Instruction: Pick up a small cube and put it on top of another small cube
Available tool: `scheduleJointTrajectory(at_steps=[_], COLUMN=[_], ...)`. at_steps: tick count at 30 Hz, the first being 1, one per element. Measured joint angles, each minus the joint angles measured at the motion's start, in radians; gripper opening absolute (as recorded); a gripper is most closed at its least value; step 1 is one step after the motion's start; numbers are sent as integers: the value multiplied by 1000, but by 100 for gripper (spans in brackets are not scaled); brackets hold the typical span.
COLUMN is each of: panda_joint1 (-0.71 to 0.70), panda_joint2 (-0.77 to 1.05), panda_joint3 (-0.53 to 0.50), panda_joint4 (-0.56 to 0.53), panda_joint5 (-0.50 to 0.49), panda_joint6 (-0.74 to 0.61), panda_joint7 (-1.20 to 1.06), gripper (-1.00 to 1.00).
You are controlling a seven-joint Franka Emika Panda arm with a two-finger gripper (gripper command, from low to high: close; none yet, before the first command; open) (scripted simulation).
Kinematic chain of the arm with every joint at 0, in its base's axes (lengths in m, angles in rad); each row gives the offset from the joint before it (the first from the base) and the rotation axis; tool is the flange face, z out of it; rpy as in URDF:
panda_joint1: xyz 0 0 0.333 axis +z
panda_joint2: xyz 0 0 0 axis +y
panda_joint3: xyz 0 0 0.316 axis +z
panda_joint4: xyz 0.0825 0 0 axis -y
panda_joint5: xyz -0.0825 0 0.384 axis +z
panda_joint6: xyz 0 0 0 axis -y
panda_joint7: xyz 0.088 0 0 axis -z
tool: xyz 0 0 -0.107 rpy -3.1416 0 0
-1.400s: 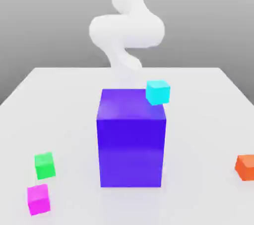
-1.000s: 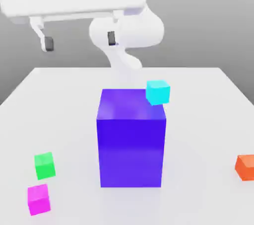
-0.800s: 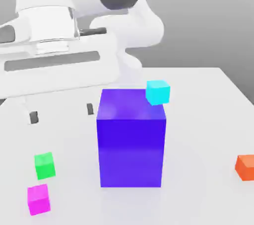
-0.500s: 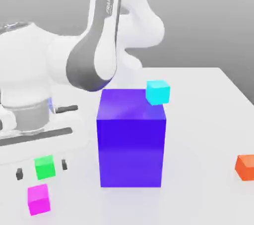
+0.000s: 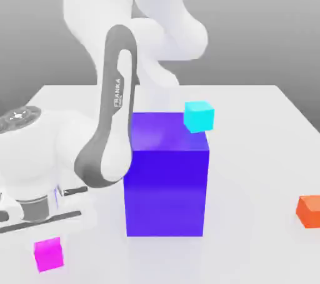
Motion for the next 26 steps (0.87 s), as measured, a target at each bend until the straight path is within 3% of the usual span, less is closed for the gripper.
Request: scheduleJointTrajectory(at_steps=[4, 10, 16, 18, 22, 23, 26], panda_joint1=[59, 12, -72, -62, -90, -106, -106], panda_joint2=[-130, -312, -497, -464, -327, -301, -301], panda_joint3=[-84, -138, -178, -172, -106, -83, -83], panda_joint4=[-38, -178, -327, -338, -333, -332, -332], panda_joint5=[-108, -246, -446, -410, -227, -193, -193], panda_joint6=[-90, -128, -126, -81, 36, 57, 57], panda_joint7=[70, -172, -388, -448, -591, -616, -616], gripper=[-100, -100, -100, -100, -100, 100, 100])
